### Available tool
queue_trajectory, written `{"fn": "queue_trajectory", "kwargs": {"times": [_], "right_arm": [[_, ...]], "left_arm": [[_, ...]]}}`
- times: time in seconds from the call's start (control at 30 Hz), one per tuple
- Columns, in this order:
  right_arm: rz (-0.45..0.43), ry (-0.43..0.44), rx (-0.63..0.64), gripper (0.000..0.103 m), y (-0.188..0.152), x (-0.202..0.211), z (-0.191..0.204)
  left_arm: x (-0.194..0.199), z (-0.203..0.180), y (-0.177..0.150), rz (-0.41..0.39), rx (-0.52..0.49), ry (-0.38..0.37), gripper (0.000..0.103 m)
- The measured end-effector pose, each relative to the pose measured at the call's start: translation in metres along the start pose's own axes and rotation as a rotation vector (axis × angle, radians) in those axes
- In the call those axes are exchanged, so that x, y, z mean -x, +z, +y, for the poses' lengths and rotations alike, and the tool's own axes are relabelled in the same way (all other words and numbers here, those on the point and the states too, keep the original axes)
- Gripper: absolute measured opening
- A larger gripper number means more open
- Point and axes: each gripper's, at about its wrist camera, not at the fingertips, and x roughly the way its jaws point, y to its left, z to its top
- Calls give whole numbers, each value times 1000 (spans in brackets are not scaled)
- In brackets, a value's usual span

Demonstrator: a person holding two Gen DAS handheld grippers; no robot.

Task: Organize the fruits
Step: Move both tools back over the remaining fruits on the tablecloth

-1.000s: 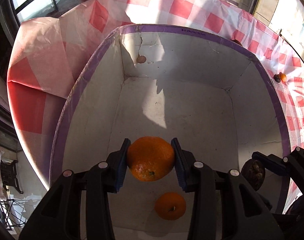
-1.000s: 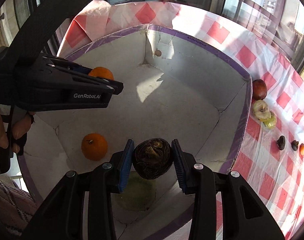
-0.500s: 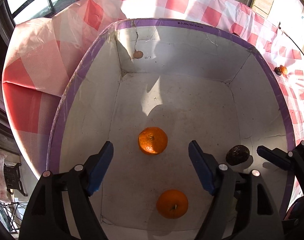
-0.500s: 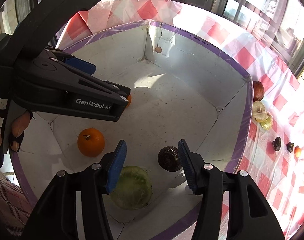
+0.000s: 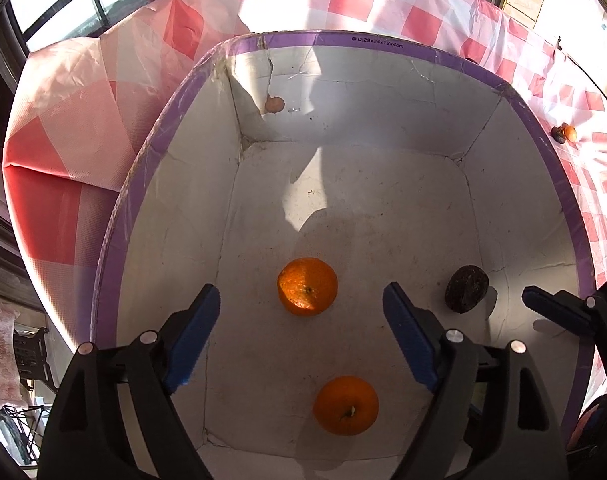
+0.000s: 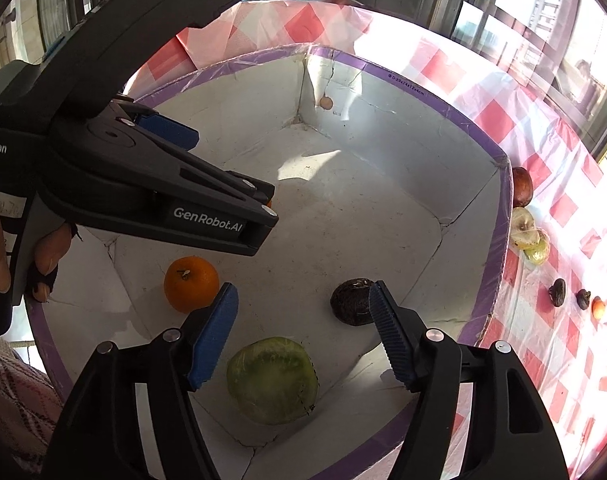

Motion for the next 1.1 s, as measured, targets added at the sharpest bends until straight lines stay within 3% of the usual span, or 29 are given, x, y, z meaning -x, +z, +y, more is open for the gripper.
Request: {"fn": "queue_trajectory", "kwargs": {"times": [0.13,0.23,0.33,0.47,0.6,0.77,0.9,1.1], "right_arm": [[-94,52,-108,66,3,20,-17],[-164,49,-170,67,2,39,-32],[-205,46,-289,67,-5,55,-59],[-191,-51,-418,68,-28,67,-101],[-110,-131,-531,68,-62,59,-149],[1,-187,-579,71,-97,39,-201],[59,-204,-575,71,-111,17,-242],[68,-187,-523,71,-104,-24,-297]], "left_arm": [[8,-2,4,-37,-2,49,87],[30,-1,10,-138,39,45,89],[58,-7,17,-264,64,15,90],[82,-30,26,-348,106,-73,100],[89,-83,39,-359,44,-196,100],[98,-169,51,-381,-144,-301,101],[78,-222,54,-308,-217,-301,101],[30,-257,55,-177,-164,-244,100]]}}
